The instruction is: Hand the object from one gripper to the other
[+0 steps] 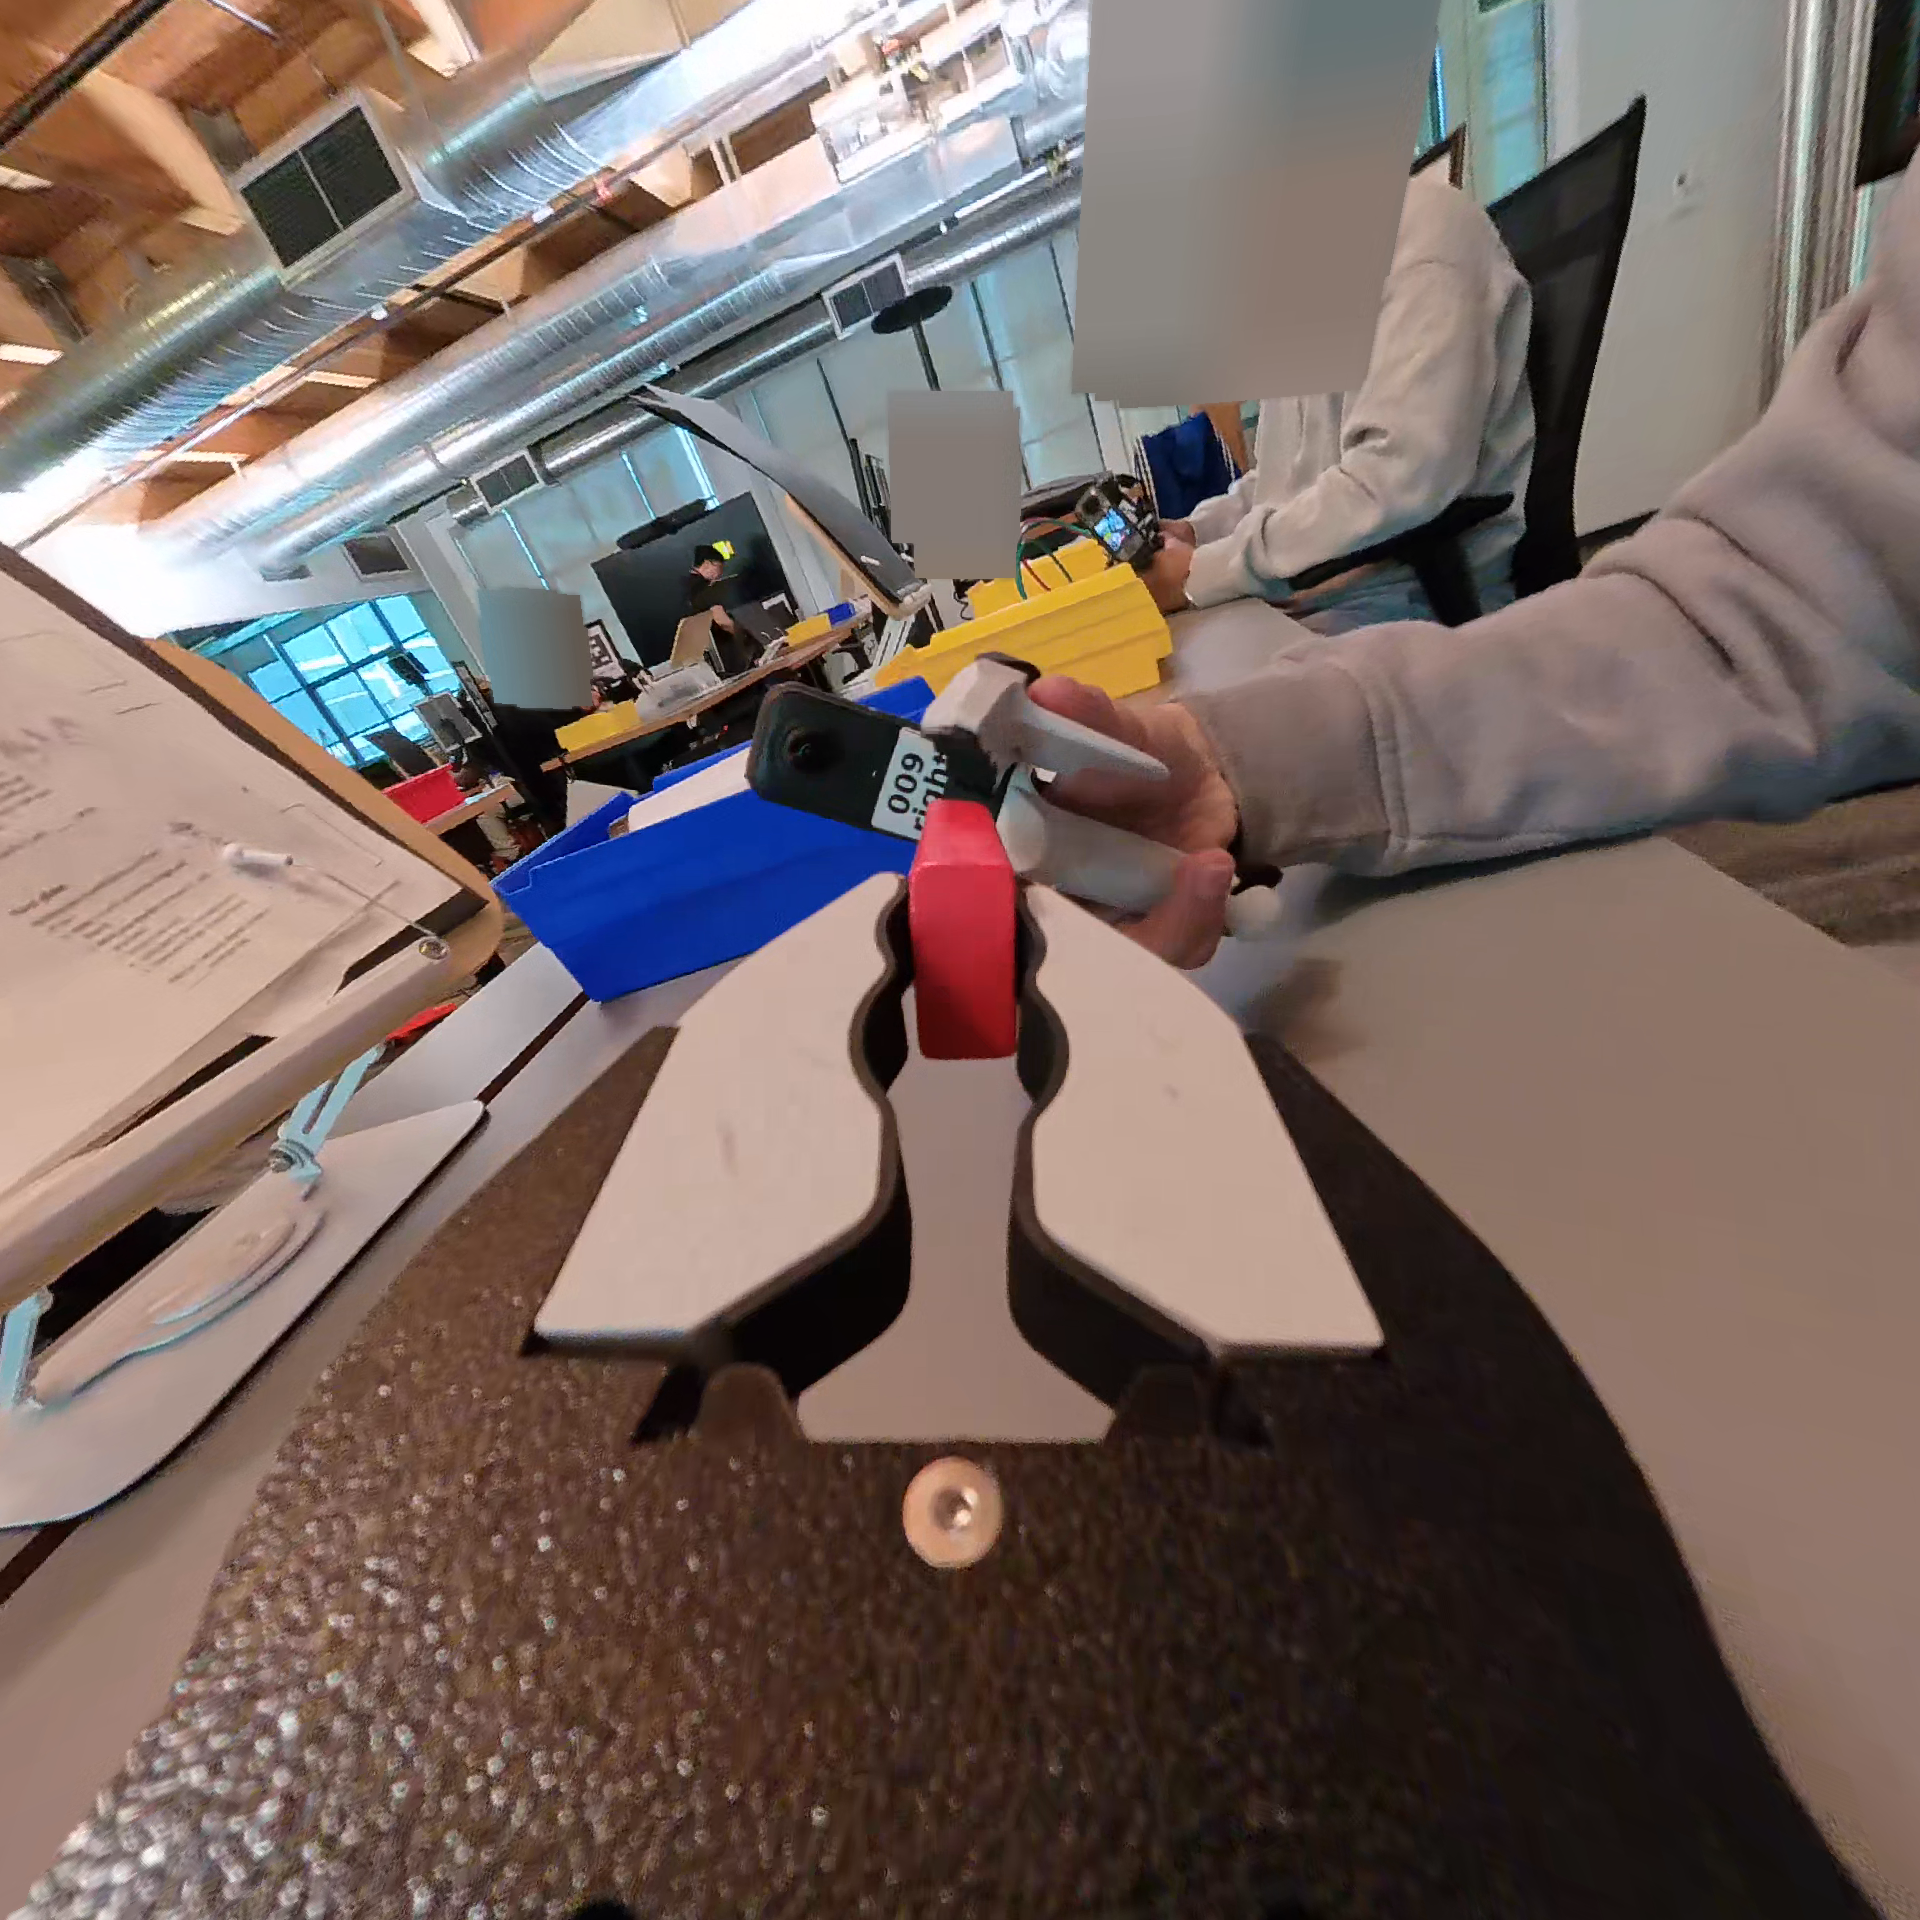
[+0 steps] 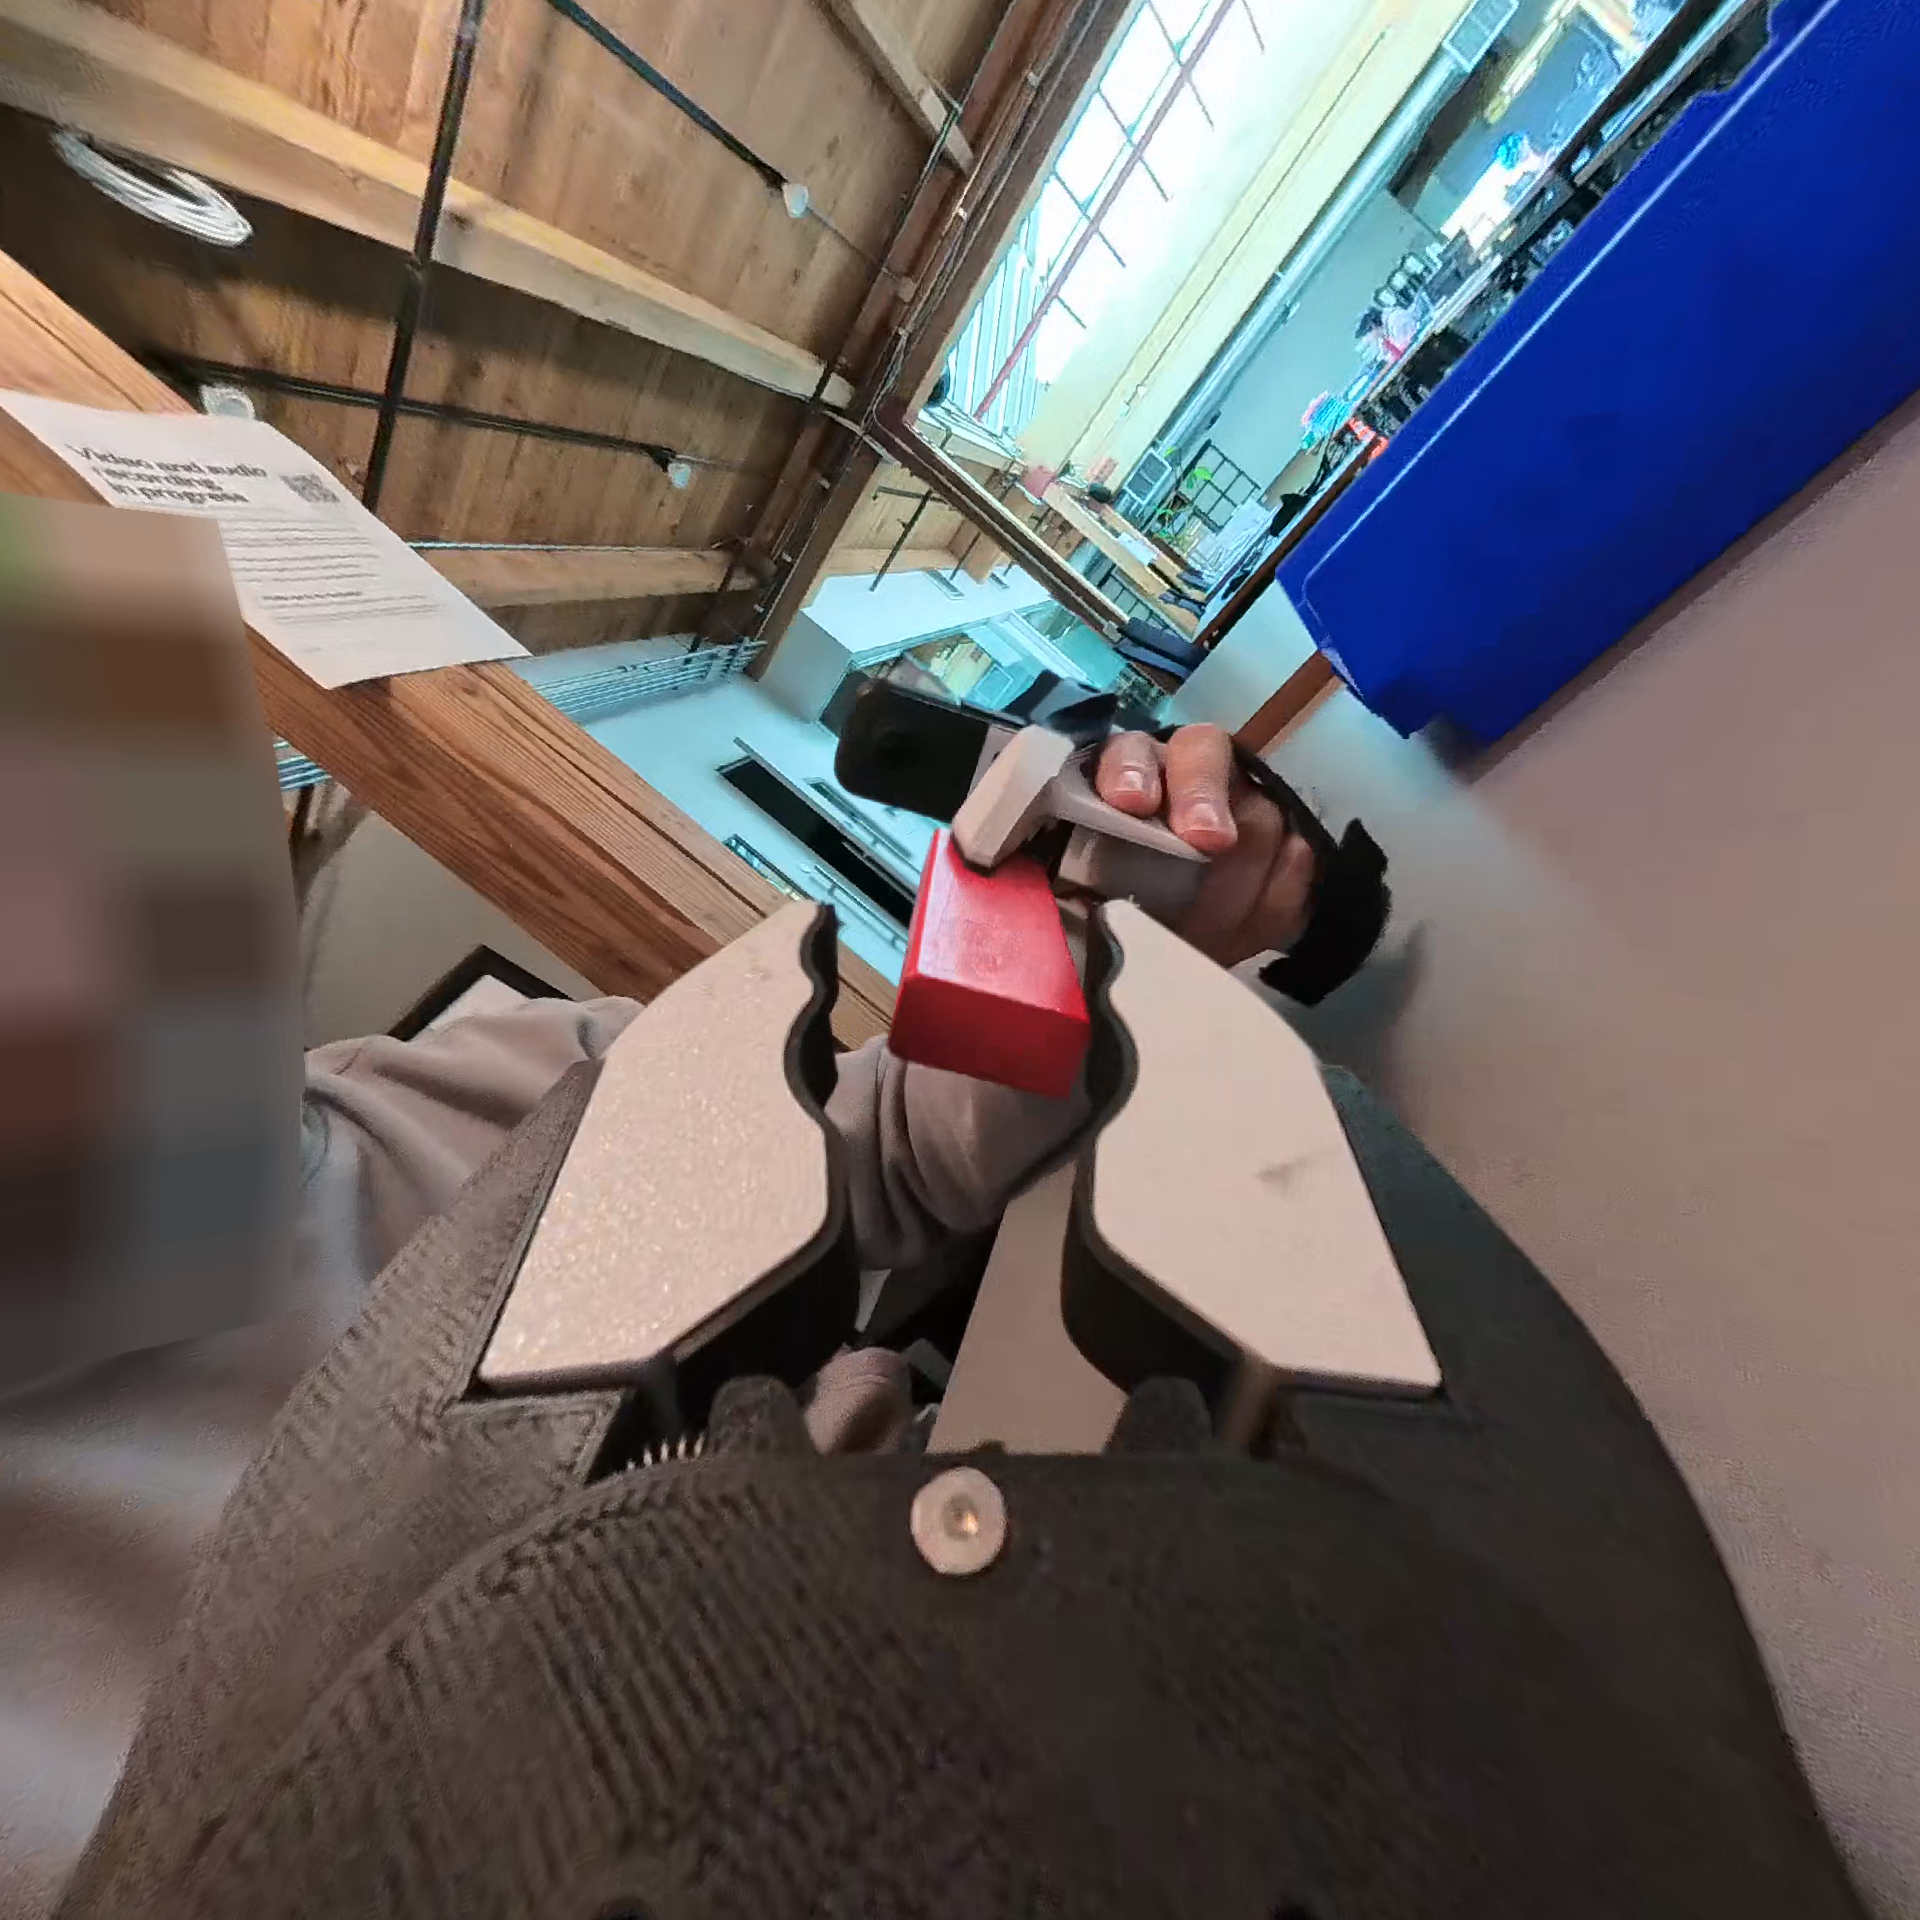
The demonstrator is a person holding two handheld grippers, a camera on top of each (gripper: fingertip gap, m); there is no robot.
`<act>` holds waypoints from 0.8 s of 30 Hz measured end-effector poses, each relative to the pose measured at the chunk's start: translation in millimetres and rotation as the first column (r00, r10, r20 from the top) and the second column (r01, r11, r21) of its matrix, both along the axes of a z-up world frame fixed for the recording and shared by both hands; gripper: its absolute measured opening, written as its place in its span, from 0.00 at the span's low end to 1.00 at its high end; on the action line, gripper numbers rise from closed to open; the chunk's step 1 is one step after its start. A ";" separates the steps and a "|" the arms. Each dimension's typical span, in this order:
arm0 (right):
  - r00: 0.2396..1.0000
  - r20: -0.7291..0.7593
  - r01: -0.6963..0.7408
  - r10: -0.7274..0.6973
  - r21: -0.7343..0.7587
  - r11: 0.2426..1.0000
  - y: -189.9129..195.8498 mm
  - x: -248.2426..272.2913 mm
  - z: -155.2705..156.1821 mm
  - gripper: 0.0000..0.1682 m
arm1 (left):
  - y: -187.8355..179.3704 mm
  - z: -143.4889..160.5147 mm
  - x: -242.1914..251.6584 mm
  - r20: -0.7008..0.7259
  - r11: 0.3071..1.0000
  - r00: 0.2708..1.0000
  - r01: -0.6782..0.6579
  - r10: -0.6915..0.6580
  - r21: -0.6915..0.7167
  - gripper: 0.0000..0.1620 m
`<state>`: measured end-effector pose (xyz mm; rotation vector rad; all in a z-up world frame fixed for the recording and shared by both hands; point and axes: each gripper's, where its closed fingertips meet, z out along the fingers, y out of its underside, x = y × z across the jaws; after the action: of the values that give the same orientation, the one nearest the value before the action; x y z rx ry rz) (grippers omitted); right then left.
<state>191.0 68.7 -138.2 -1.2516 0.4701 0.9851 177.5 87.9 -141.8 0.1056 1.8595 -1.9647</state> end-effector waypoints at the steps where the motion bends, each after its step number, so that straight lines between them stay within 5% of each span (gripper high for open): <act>1: 1.000 -0.012 0.003 -0.004 -0.016 1.000 1.0 1.6 -3.3 0.21 | -1.1 -0.8 -0.8 0.006 1.000 1.000 0.002 -0.002 0.007 0.10; 14: 0.992 -0.078 -0.105 0.101 -0.050 0.993 -6.0 -7.2 -10.1 0.21 | -7.7 -5.2 -8.1 0.092 0.997 0.996 0.003 -0.010 0.075 0.10; 20: 0.996 -0.020 -0.087 0.085 -0.156 0.984 -8.8 -6.0 -23.8 0.44 | -8.1 -3.0 -10.6 0.124 0.996 0.992 -0.002 -0.008 0.086 0.10; 24: 0.987 -0.068 -0.151 0.143 -0.127 0.980 -2.0 -14.8 -23.3 0.34 | -10.2 -7.4 -10.2 0.145 0.993 0.989 -0.017 -0.001 0.117 0.10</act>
<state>176.2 66.7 -161.5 -1.3943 0.5000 1.1332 167.3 77.7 -149.2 0.2690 1.8759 -1.7907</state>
